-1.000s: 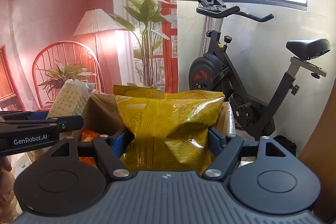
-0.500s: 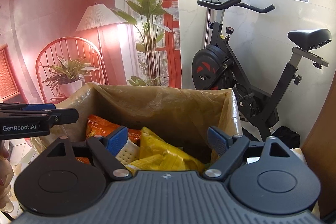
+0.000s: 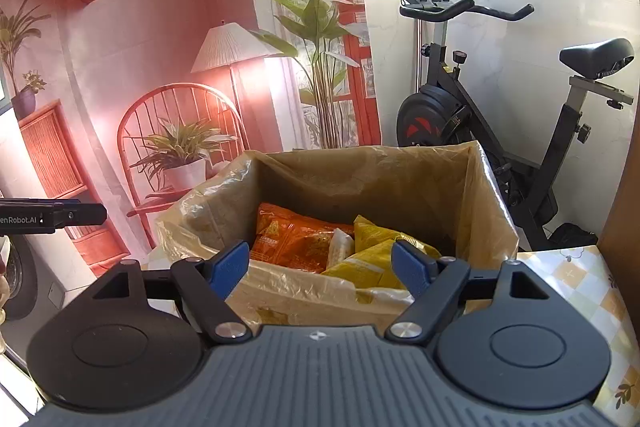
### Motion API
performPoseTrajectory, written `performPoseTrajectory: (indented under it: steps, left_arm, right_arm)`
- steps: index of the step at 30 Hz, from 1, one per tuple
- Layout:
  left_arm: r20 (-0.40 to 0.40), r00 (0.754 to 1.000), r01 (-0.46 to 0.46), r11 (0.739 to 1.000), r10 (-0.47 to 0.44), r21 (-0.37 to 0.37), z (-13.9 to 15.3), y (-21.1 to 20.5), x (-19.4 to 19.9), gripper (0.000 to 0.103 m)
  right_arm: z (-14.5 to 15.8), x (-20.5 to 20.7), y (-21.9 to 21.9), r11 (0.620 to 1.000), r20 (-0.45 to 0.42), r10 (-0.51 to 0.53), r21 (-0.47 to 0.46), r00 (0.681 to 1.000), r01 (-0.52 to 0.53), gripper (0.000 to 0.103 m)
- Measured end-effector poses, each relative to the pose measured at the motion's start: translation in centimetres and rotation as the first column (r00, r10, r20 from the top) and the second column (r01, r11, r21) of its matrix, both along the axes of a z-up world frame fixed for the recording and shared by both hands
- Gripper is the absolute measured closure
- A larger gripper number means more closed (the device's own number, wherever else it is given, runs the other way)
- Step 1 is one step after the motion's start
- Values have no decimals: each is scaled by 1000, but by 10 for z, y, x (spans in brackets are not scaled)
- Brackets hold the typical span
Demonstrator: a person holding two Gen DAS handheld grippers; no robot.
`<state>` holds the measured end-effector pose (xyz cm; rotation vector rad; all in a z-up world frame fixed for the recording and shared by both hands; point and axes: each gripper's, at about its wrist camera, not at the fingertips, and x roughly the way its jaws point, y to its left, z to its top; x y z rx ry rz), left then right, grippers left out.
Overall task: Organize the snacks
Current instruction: 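Move both grippers back to the remaining snacks beside the box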
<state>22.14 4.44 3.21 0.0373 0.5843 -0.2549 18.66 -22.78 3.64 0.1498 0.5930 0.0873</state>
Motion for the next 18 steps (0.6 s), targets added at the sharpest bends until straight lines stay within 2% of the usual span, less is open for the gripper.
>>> performPoseTrajectory:
  steps: [7, 11, 18]
  left_arm:
    - [-56, 998, 20, 998, -17, 52, -26, 40, -11, 41]
    - [-91, 996, 19, 999, -15, 42, -48, 53, -9, 41]
    - [-136, 990, 49, 998, -44, 32, -81, 55, -3, 47]
  right_arm:
    - [-31, -37, 29, 999, 0, -18, 43, 1000, 18, 24]
    - [-55, -44, 42, 999, -41, -14, 43, 999, 16, 27]
    - [-113, -34, 50, 997, -165, -21, 71, 986, 33, 47]
